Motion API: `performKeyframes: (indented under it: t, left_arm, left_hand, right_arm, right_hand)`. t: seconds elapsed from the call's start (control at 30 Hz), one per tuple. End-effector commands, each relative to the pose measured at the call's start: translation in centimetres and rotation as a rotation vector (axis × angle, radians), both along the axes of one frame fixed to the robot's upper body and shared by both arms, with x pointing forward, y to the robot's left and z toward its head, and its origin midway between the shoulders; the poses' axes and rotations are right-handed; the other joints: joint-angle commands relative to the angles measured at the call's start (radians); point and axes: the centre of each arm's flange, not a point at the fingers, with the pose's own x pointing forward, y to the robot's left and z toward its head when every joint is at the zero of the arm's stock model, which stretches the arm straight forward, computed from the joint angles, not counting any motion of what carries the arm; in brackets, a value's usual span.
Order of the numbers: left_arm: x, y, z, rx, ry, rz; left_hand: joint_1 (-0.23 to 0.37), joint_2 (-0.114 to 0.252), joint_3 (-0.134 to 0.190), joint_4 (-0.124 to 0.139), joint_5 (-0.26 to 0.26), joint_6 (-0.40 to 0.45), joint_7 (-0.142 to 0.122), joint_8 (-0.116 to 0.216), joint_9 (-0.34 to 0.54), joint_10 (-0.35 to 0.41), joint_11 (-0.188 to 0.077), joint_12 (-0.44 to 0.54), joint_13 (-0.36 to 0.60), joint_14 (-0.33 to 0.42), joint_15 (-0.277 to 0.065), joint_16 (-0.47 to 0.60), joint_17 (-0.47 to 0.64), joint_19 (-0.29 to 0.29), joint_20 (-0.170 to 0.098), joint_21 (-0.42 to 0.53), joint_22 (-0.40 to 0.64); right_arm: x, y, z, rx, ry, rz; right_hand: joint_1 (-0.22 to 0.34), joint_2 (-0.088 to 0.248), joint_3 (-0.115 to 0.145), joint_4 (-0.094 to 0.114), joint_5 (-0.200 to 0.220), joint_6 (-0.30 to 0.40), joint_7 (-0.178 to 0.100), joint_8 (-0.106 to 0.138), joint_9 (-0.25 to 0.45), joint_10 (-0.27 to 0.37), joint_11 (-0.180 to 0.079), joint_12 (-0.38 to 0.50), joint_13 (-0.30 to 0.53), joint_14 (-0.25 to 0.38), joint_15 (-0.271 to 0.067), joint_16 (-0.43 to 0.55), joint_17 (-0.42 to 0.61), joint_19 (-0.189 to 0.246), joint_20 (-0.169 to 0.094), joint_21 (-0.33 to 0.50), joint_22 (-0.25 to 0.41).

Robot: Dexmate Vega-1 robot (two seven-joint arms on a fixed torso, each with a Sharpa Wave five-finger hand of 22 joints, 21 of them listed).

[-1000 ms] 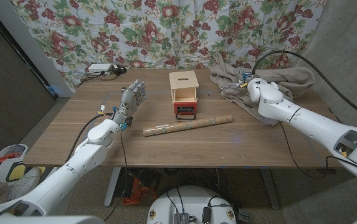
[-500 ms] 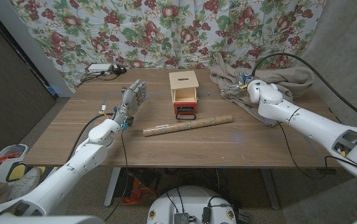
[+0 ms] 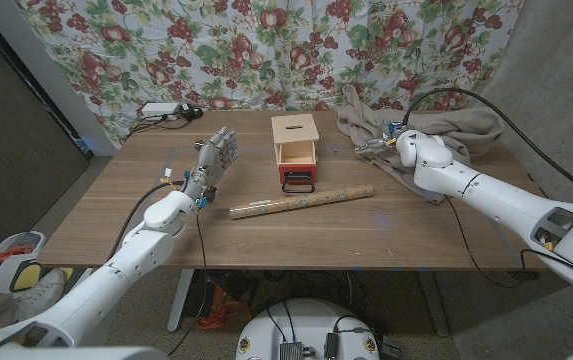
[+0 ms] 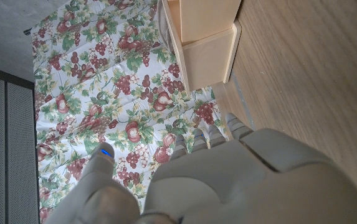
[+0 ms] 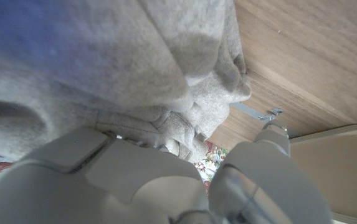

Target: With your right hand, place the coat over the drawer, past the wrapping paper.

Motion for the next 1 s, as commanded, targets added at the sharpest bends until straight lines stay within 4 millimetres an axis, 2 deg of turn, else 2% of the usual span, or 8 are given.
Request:
performKeyframes:
  t: [0.03, 0.53, 0.83, 1.0]
  left_arm:
    - [-0.4, -0.3, 0.1, 0.003, -0.014, -0.007]
    - [-0.8, -0.6, 0.1, 0.01, -0.018, -0.011]
    - [-1.1, -0.7, 0.2, 0.02, -0.024, -0.017]
    - [-1.1, -0.6, 0.2, 0.024, -0.022, -0.021]
  left_hand:
    - [-0.006, -0.004, -0.003, -0.002, 0.006, 0.002, 0.002, 0.003, 0.004, -0.002, 0.001, 0.002, 0.001, -0.069, -0.001, 0.006, 0.002, 0.003, 0.005, -0.004, 0.003]
    - [-0.007, -0.006, -0.005, -0.003, 0.006, 0.007, 0.002, 0.005, 0.004, -0.001, -0.001, 0.002, 0.001, -0.07, -0.001, 0.005, 0.002, 0.003, 0.005, -0.004, 0.003]
    - [-0.007, -0.007, -0.005, -0.004, 0.006, 0.008, 0.002, 0.005, 0.004, -0.001, 0.002, 0.002, 0.001, -0.069, 0.0, 0.005, 0.002, 0.003, 0.006, -0.005, 0.003]
    - [-0.007, -0.007, -0.005, -0.005, 0.006, 0.01, 0.002, 0.006, 0.004, 0.001, 0.003, 0.002, 0.001, -0.07, 0.0, 0.005, 0.001, 0.003, 0.006, -0.005, 0.003]
  right_arm:
    - [0.1, 0.0, -0.7, -0.017, 0.027, -0.004]
    - [0.0, -0.1, -1.3, -0.041, 0.033, -0.007]
    - [0.1, 0.2, -1.8, -0.054, 0.025, -0.026]
    - [0.3, 0.2, -2.0, -0.049, 0.032, -0.026]
  right_hand:
    - [0.014, 0.002, 0.003, -0.01, 0.008, -0.098, 0.075, 0.008, 0.002, -0.042, 0.008, 0.009, 0.004, -0.076, 0.005, 0.001, 0.001, 0.009, 0.002, -0.001, 0.002]
    - [0.101, 0.033, 0.028, -0.035, 0.031, -0.076, 0.084, 0.022, 0.008, -0.029, 0.0, 0.01, 0.008, -0.067, -0.01, -0.003, 0.0, 0.025, -0.014, -0.004, 0.001]
    - [0.169, 0.06, 0.053, -0.048, 0.044, -0.075, 0.084, 0.026, 0.012, -0.028, -0.016, 0.009, 0.012, -0.076, -0.03, -0.009, 0.0, 0.028, -0.031, -0.007, 0.001]
    - [0.227, 0.092, 0.079, -0.054, 0.049, -0.084, 0.084, 0.024, 0.014, -0.036, -0.025, 0.008, 0.017, -0.095, -0.039, -0.016, 0.002, 0.013, -0.036, -0.012, 0.001]
